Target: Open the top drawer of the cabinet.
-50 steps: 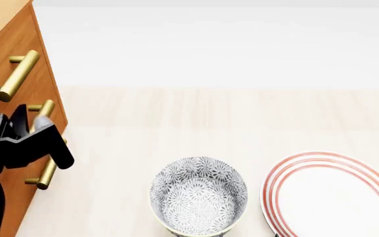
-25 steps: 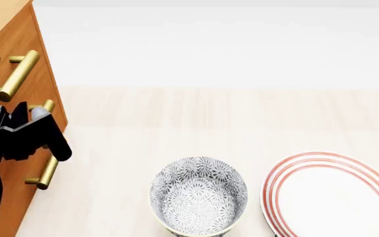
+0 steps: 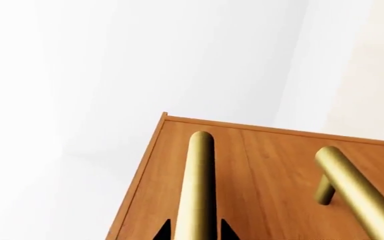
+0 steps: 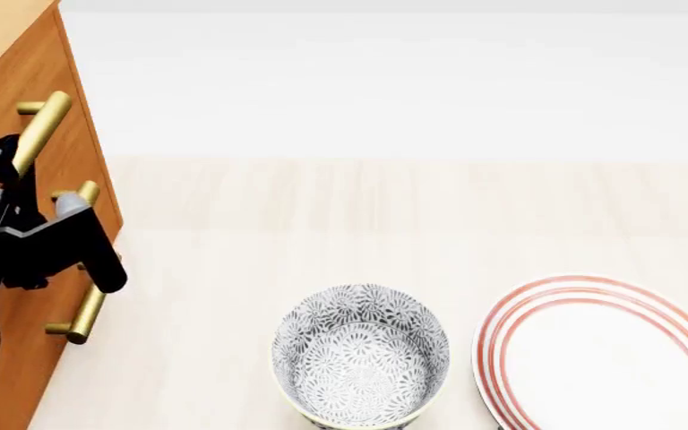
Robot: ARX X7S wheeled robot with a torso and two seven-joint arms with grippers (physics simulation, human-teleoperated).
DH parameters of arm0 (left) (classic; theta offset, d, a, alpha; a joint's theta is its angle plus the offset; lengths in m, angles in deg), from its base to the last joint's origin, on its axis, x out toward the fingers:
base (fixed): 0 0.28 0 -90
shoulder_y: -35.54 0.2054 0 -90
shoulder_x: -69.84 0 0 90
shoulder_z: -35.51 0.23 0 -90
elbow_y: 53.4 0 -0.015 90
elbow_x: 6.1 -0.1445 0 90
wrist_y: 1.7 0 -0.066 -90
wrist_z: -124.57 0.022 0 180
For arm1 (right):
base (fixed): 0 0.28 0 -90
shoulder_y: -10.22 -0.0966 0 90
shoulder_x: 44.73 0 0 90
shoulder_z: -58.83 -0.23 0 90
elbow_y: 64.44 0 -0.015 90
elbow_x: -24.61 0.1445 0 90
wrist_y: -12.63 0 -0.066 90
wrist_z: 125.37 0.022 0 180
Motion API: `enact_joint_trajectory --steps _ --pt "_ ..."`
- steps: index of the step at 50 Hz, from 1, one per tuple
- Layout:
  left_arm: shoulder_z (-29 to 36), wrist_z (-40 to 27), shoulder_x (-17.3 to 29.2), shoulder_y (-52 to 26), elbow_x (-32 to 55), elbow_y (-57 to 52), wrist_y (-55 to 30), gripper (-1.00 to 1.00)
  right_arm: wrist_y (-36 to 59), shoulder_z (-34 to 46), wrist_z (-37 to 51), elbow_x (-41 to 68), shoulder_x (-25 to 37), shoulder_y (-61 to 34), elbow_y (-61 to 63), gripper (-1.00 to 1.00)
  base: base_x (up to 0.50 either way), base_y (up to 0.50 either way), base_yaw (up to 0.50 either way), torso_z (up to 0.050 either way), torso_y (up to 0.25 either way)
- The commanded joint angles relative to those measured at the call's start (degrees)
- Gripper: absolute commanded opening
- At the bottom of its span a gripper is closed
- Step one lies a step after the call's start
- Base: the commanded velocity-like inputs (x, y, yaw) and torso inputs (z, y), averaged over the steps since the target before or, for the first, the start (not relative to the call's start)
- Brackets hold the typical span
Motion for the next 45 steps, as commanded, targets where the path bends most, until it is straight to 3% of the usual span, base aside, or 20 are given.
enact_joint_trajectory --steps 1,45 --pt "-0.6 2.2 -1.1 0.3 -1.2 -0.9 0.5 -1.00 0.3 -0.8 -0.9 -0.8 -0.7 0.1 0.4 1.00 0.01 0.00 0.00 0.000 0.000" --pt "6.8 6.0 -15.9 -4.0 -3.1 -4.0 2.2 -1.00 0.6 -0.6 -1.1 1.8 0.3 -0.1 0.9 1.00 0.01 0.00 -0.01 0.000 0.000"
